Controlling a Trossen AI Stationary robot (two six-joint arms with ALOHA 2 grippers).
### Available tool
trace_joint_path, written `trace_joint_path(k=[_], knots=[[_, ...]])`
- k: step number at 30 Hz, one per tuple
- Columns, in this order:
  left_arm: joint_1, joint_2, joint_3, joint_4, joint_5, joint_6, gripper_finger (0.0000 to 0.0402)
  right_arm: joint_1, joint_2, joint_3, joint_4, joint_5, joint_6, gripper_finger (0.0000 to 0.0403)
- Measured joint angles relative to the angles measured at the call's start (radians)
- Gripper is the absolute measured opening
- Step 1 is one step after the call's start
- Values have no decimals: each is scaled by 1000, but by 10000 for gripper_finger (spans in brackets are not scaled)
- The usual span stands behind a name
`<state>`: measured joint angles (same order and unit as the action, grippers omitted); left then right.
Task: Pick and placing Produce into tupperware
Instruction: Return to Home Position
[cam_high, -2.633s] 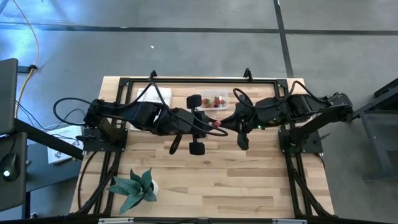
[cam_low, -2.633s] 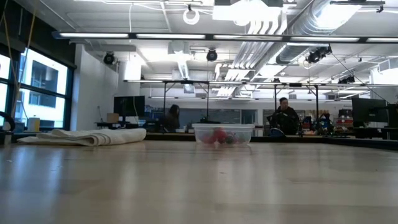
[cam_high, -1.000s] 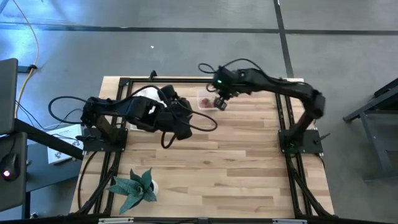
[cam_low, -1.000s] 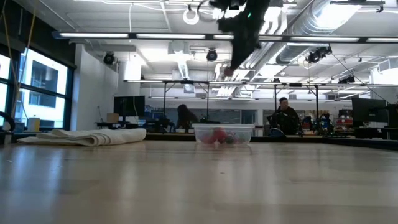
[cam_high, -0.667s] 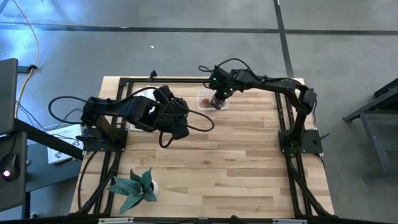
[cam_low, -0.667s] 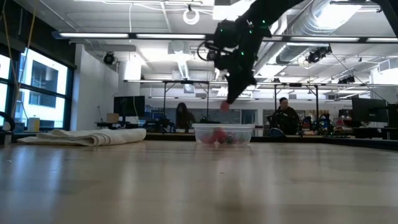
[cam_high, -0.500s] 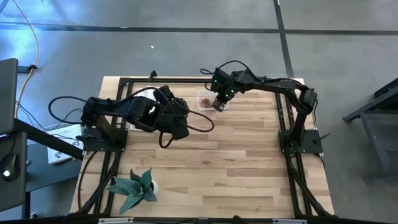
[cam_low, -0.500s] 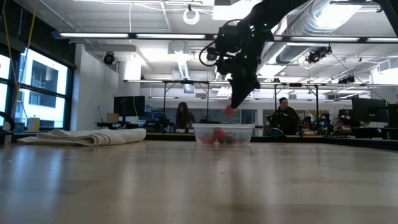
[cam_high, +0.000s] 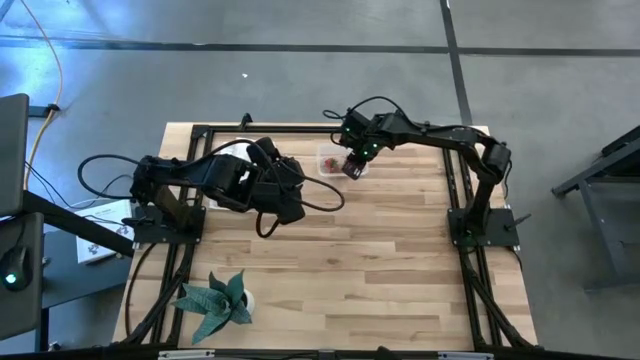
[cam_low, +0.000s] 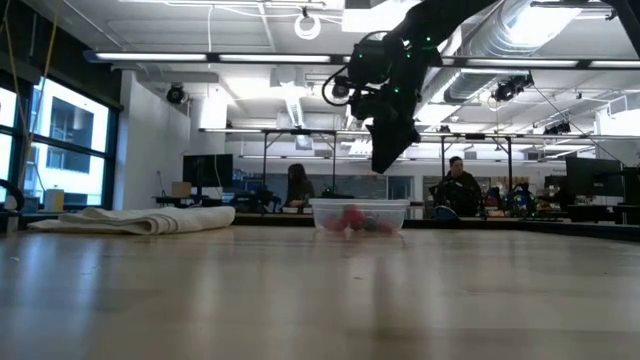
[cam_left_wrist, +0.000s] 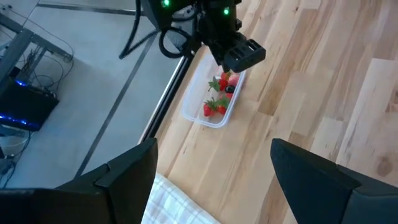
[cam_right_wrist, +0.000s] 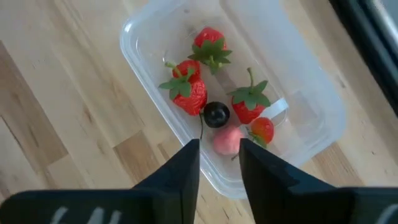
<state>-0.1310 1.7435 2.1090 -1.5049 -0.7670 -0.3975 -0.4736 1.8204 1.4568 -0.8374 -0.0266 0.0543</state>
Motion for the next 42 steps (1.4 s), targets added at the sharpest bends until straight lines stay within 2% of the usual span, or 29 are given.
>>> trace_joint_path(k=[3,6,9,12,14,16,20,22,25,29,34,39,41,42], knots=[[0,0,-1,-1,0,30,299,0,-52,0,-1,17,16,108],[0,0,-18,-10,-20,41,298,6,-160,0,-2,21,18,100],[0,-16,-65,-8,-65,23,298,17,-310,0,-4,26,10,79],[0,-77,-169,47,-80,14,298,28,-482,0,-18,22,7,39],[1,-150,-280,144,-82,5,298,37,-600,0,-35,23,5,11],[1,-252,-430,274,-80,1,299,53,-714,1,-48,26,17,8],[7,-509,-798,655,-33,48,299,106,-905,0,-69,44,40,2],[27,-639,-996,887,28,107,298,140,-982,-29,-42,68,52,1],[80,-805,-1271,1209,144,180,299,185,-1108,-167,52,79,69,0],[174,-963,-1540,1435,248,147,298,216,-1286,-473,239,76,119,0],[252,-1084,-1708,1496,309,110,298,220,-1535,-795,455,33,209,0],[348,-1202,-1804,1498,367,77,298,220,-1811,-965,485,63,279,0],[383,-1251,-1838,1498,409,71,298,219,-1816,-991,488,80,305,0],[399,-1276,-1854,1500,427,66,298,219,-1810,-995,428,83,305,0]])
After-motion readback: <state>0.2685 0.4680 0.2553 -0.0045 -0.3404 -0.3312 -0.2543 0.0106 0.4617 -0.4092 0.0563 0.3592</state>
